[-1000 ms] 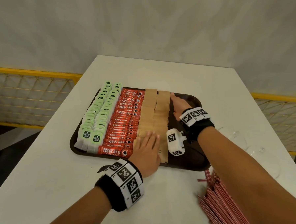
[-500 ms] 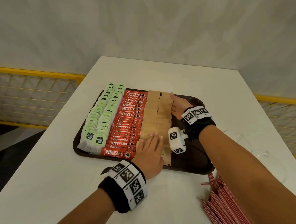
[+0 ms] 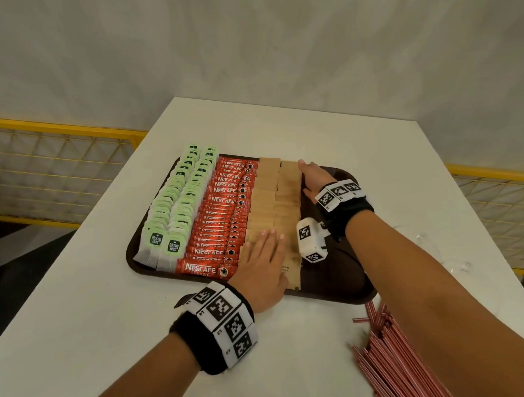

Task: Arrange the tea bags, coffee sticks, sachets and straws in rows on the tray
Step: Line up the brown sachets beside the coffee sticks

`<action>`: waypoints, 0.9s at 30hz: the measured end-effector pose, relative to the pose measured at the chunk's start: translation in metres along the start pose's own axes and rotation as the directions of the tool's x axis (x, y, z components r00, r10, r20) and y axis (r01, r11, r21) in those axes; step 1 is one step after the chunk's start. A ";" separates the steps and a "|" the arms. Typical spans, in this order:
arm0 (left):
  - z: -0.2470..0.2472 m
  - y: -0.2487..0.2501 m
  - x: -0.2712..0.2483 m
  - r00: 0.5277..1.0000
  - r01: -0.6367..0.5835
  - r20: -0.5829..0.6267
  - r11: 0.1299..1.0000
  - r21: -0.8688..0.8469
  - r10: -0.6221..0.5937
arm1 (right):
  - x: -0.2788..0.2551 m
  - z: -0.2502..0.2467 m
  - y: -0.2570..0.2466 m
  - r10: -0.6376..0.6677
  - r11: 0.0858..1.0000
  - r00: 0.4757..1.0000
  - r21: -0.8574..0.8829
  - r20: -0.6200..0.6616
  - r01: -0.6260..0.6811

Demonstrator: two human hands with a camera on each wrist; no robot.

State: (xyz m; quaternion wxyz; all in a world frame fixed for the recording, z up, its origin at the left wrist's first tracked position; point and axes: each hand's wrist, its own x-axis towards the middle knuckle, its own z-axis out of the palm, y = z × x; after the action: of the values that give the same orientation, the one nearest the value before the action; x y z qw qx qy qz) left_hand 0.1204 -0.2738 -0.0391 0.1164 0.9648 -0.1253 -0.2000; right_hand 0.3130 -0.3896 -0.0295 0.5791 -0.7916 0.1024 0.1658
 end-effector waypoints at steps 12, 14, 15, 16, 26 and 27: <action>-0.005 -0.001 -0.007 0.993 0.087 0.081 0.996 -0.030 -0.084 | -0.034 0.017 0.041 -0.001 0.979 0.986 0.201 0.166 -0.033; -0.005 -0.001 -0.006 0.993 0.086 0.089 0.995 -0.045 -0.081 | -0.039 0.016 0.035 0.027 0.972 0.992 0.228 0.119 -0.054; -0.006 -0.002 -0.006 0.993 0.085 0.089 0.995 -0.051 -0.080 | -0.042 0.014 0.033 0.035 0.972 0.995 0.230 0.097 -0.056; -0.005 -0.002 -0.006 0.993 0.085 0.087 0.995 -0.055 -0.080 | -0.046 0.013 0.032 0.041 0.973 0.995 0.221 0.088 -0.059; -0.007 -0.008 -0.024 0.996 0.073 0.059 0.989 -0.131 -0.066 | -0.142 0.008 0.046 0.068 0.928 0.989 0.355 0.130 -0.111; -0.006 -0.009 -0.026 0.995 0.081 0.066 0.989 -0.127 -0.073 | -0.149 0.009 0.051 0.067 0.925 0.986 0.360 0.151 -0.118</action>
State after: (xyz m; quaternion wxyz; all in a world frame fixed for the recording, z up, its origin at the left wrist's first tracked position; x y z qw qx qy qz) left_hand 0.1014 -0.2567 -0.0269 0.1669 0.9527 -0.0781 -0.2416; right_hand 0.1558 -0.4012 -0.0207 0.7142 -0.6503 0.1292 0.2245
